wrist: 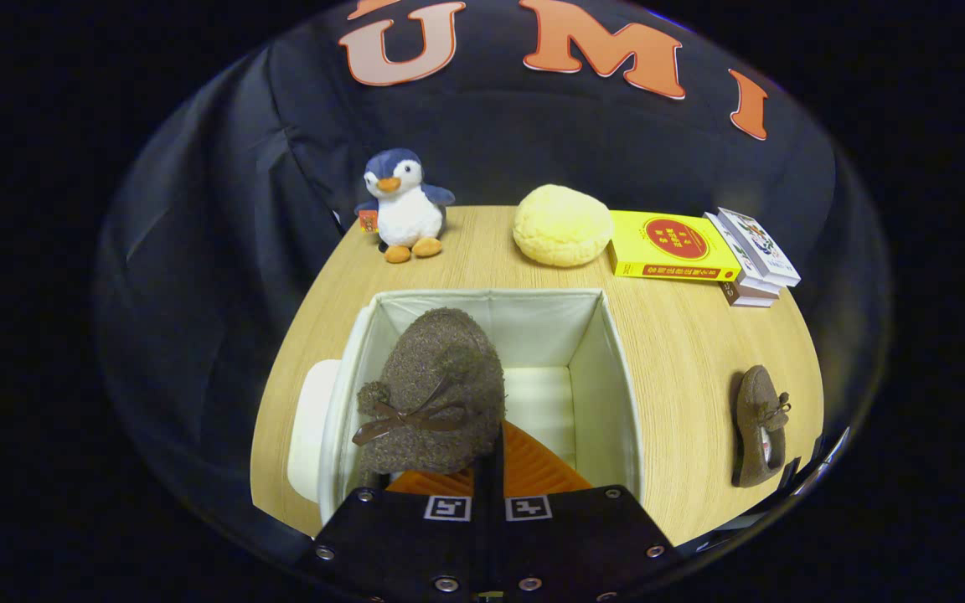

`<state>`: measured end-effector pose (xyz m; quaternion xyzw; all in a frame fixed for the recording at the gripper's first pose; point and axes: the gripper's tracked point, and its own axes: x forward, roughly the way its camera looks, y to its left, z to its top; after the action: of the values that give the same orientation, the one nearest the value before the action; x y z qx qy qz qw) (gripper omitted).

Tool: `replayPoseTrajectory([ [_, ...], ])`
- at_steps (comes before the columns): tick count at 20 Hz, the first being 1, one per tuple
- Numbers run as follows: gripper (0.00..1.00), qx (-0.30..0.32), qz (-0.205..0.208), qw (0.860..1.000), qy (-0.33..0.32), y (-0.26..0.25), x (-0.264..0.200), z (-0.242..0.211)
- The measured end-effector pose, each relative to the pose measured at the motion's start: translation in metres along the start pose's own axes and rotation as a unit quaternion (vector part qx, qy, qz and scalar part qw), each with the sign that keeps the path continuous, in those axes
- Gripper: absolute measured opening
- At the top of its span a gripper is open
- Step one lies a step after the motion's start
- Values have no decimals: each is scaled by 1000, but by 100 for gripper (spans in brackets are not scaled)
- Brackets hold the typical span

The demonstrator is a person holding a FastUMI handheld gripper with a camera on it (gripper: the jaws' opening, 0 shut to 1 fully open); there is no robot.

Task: Open the storage box then place both shoes into the box .Put the left shoe in first, then the right shoe, with the right side of both shoes facing outward in a uniform manner.

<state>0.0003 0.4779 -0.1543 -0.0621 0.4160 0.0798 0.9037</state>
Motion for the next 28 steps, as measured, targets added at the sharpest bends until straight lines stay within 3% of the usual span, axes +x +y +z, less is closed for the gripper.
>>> replayPoseTrajectory([
  [7,1,-5,-20,999,42,11,38,-21],
  [10,3,-1,-10,998,60,19,41,-30],
  [12,15,-3,-4,998,65,21,35,-30],
  [15,57,-12,-15,998,59,11,24,-33],
  [17,91,3,2,999,47,10,12,-28],
  [18,98,7,5,999,39,5,6,-24],
  [23,100,7,7,1000,-15,-36,-30,-1],
  [28,100,20,-10,998,-55,-108,-58,7],
])
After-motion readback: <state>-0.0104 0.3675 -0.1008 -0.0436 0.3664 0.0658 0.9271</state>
